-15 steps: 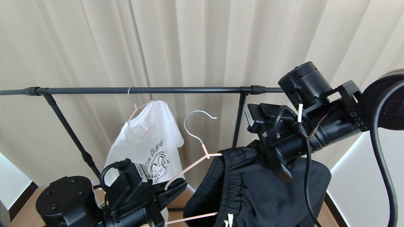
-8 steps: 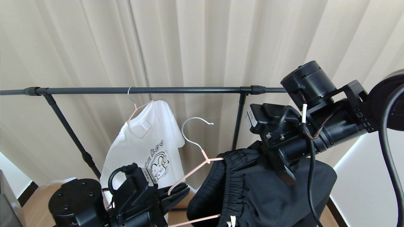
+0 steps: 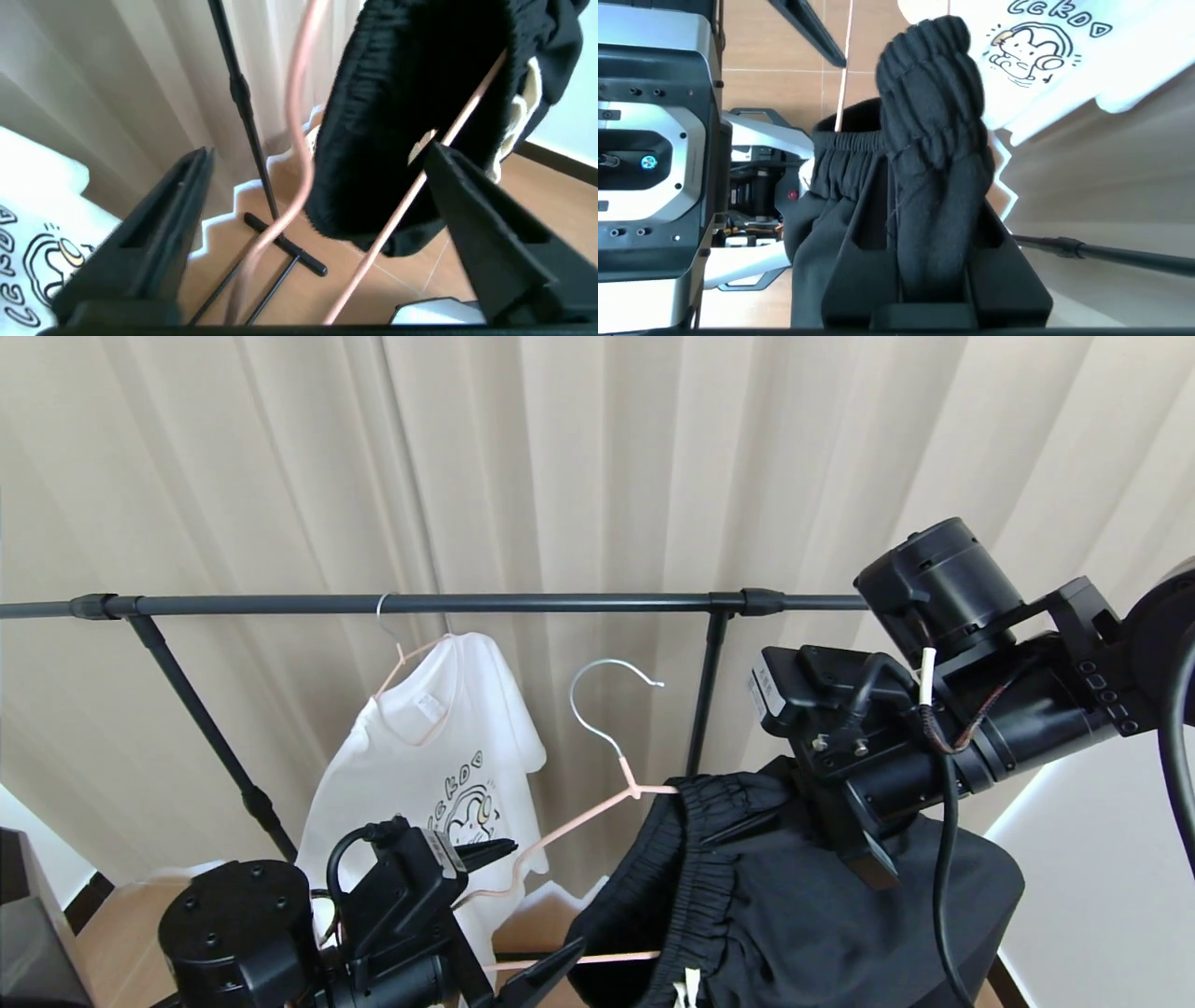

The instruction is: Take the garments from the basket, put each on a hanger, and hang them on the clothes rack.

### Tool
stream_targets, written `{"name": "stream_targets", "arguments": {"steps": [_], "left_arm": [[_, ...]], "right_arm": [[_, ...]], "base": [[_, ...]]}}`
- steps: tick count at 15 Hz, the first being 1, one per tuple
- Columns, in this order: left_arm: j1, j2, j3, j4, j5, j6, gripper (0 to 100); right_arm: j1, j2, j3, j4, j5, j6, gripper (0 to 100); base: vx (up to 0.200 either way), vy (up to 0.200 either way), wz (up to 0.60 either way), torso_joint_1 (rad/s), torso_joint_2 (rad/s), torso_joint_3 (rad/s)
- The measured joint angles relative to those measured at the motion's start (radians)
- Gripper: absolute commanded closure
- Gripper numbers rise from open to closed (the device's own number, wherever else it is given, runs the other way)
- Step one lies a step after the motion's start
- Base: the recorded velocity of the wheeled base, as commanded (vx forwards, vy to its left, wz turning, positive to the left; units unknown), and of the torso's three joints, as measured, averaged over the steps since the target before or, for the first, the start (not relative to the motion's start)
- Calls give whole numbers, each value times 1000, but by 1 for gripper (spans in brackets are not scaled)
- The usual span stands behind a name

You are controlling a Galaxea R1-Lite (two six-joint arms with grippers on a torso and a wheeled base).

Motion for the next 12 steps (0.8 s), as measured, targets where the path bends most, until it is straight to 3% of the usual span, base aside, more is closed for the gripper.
{"name": "stream_targets", "arguments": {"steps": [4,12], "left_arm": [[9,-49,-7,-1,-20,-58,0],[149,-144,9,-1,-189,-97,0]], "right_arm": [[-1,-20,30,-3,0,0,100],[-8,-48,83,-5,-18,-1,100]], "base": [[0,0,0,0,0,0],[0,0,0,0,0,0]]}}
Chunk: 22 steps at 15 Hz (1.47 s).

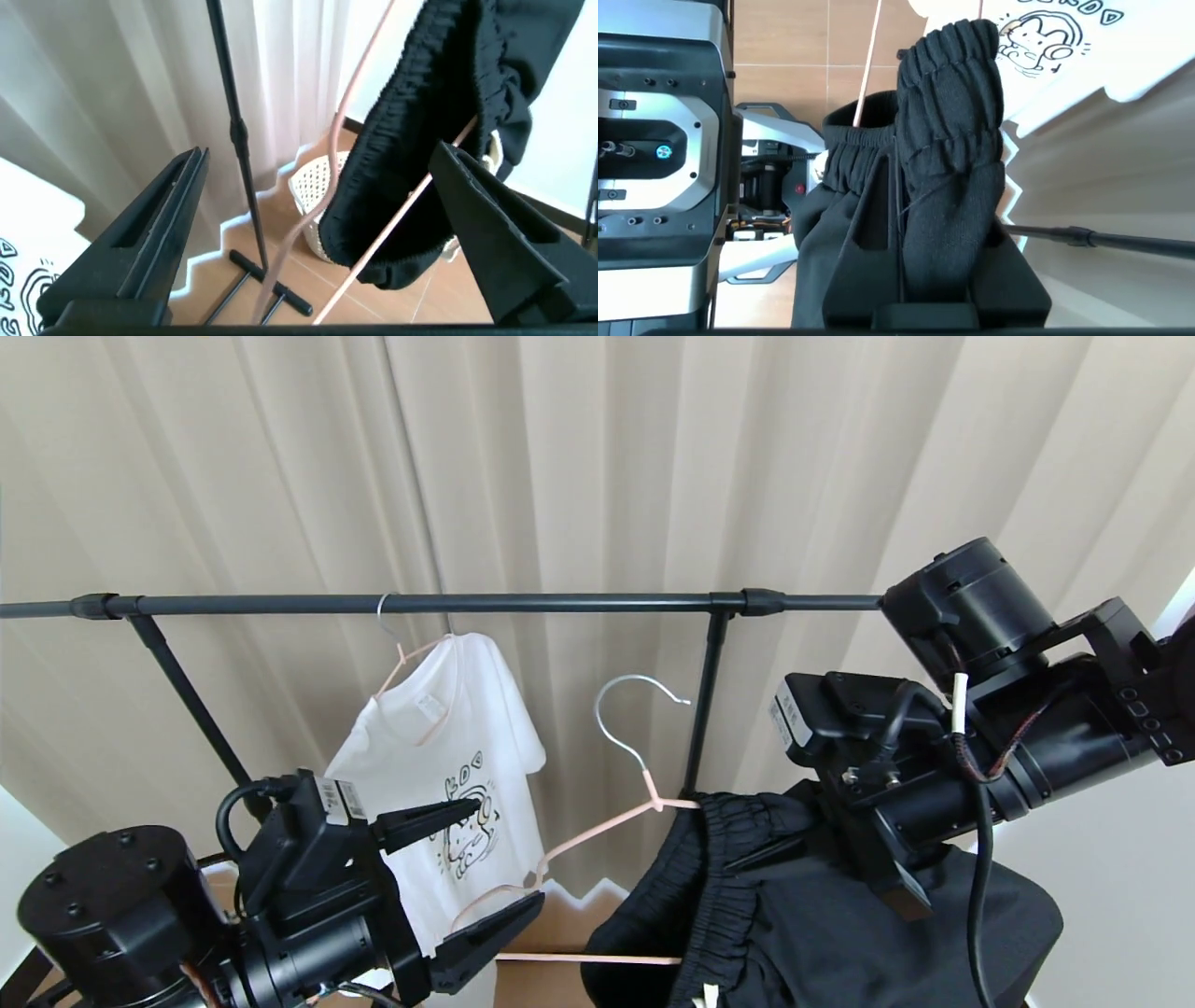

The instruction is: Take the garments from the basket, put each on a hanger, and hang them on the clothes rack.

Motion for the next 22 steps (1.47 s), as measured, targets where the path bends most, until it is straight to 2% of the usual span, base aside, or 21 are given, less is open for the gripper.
{"name": "stream_targets", "arguments": {"steps": [4,6,8,9,11,13,15,16,18,20,22], "left_arm": [[48,-48,-9,0,-60,-57,0],[75,-66,-31,6,-58,-78,0],[85,-89,-52,42,-53,-79,0],[85,-101,-68,116,-38,-79,0],[70,-135,-139,471,37,-79,0],[35,-176,-247,770,144,-78,0],[-17,-202,-331,942,242,-83,0],[-49,-206,-365,989,279,-94,0],[-114,-181,-417,1051,366,-162,0],[-159,-130,-455,1073,426,-225,0],[-206,-69,-481,1079,462,-304,0]], "right_arm": [[-6,-12,33,-55,-90,0,100],[-6,-27,93,-196,-150,1,100],[-7,-54,215,-389,-209,1,100],[-10,-70,271,-478,-228,1,100],[-16,-105,437,-715,-278,1,100],[-23,-137,595,-983,-317,1,100],[-26,-154,680,-1119,-329,1,100],[-27,-160,703,-1130,-331,2,100],[-36,-164,725,-1141,-334,2,100],[-39,-169,733,-1187,-334,16,100],[-39,-174,737,-1204,-333,68,100]], "base": [[0,0,0,0,0,0],[0,0,0,0,0,0],[0,0,0,0,0,0],[0,0,0,0,0,0],[0,0,0,0,0,0],[0,0,0,0,0,0],[0,0,0,0,0,0],[0,0,0,0,0,0],[0,0,0,0,0,0],[0,0,0,0,0,0],[0,0,0,0,0,0]]}}
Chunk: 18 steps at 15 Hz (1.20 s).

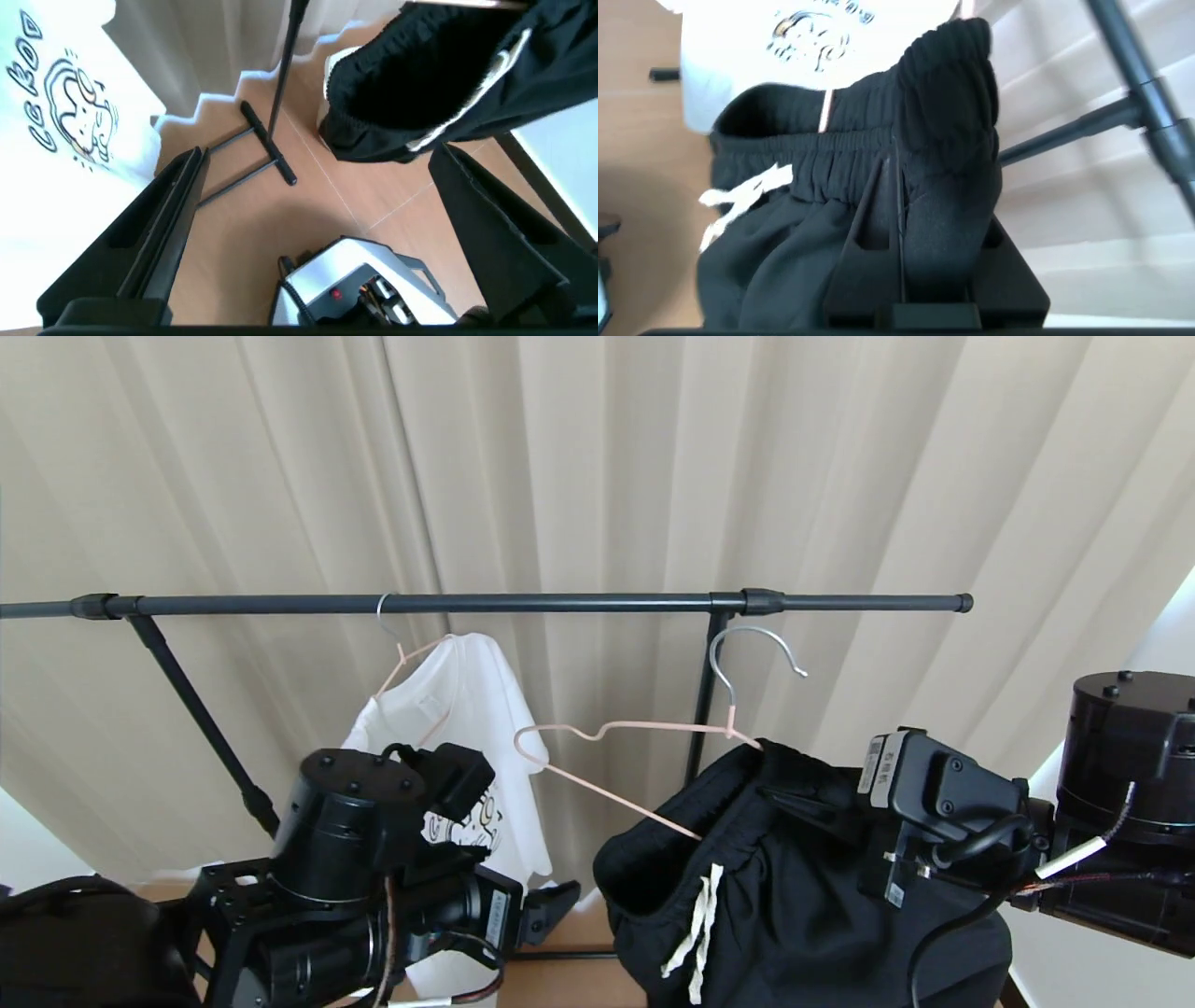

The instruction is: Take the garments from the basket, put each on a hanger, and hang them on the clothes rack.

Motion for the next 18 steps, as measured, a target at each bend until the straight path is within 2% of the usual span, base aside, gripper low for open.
{"name": "stream_targets", "arguments": {"steps": [5,7,10,18], "left_arm": [[-35,100,-28,-14,33,-90,0],[-36,138,-37,-71,73,-96,0],[-37,194,-52,-158,88,-121,0],[-41,313,-146,-174,125,-137,0]], "right_arm": [[2,-26,0,0,2,38,100],[5,-32,1,0,3,41,100],[9,-37,3,0,3,41,100],[17,-63,8,0,3,41,100]], "base": [[0,0,0,0,0,0],[0,0,0,0,0,0],[0,0,0,0,0,0],[0,0,0,0,0,0]]}}
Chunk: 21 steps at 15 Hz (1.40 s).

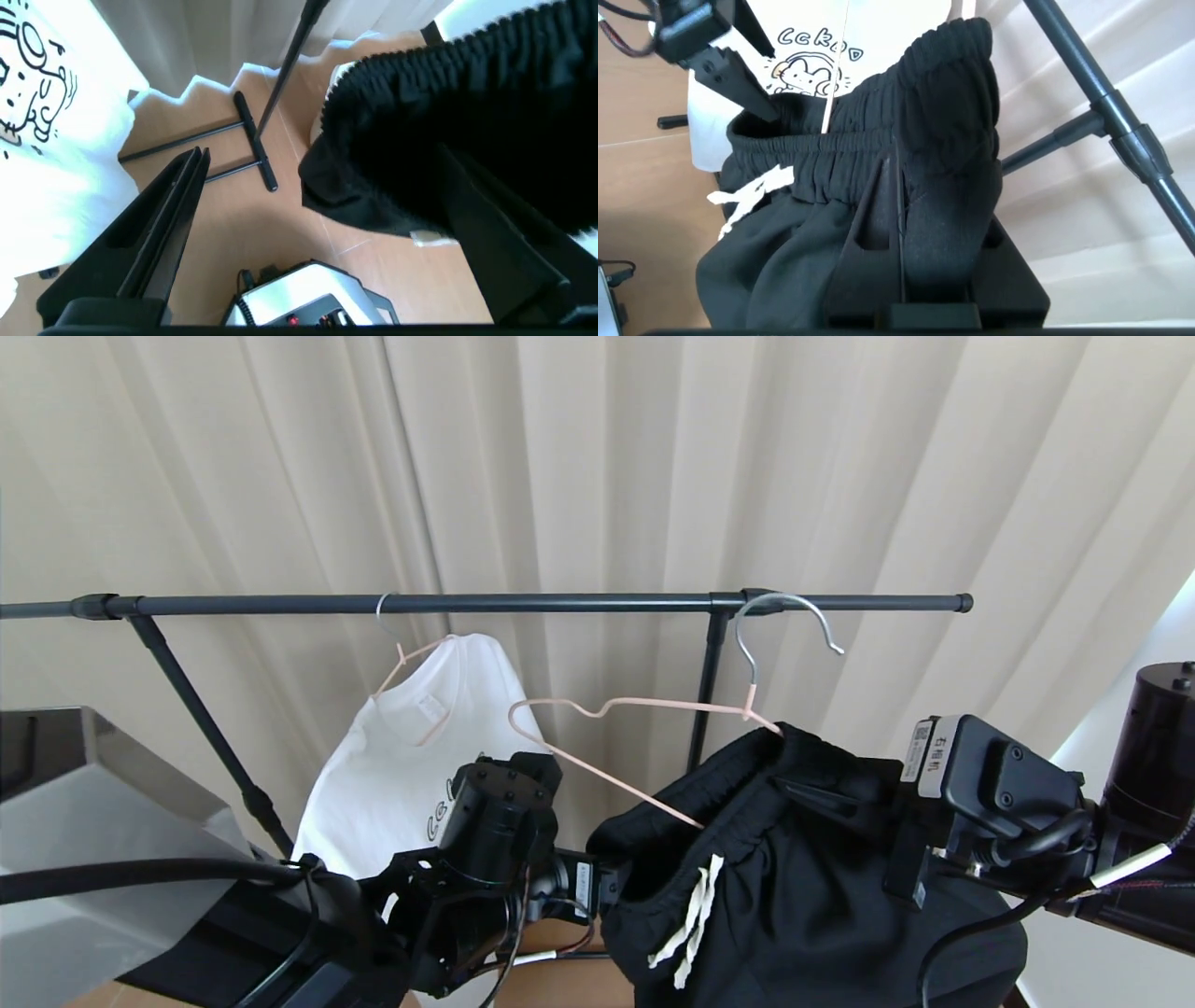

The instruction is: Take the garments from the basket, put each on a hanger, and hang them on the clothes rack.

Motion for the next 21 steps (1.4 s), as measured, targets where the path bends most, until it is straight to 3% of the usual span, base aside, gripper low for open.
{"name": "stream_targets", "arguments": {"steps": [2,3,9,21], "left_arm": [[1,20,-9,-9,0,0,0],[1,35,-15,-17,1,0,100],[1,51,-18,-20,22,1,100],[45,-96,24,-19,87,16,100]], "right_arm": [[0,-4,0,0,0,0,100],[0,-5,0,0,0,0,100],[0,-4,2,2,0,0,100],[-3,8,3,7,2,0,100]], "base": [[0,0,0,0,0,0],[0,0,0,0,0,0],[0,0,0,0,0,0],[0,0,0,0,0,0]]}}
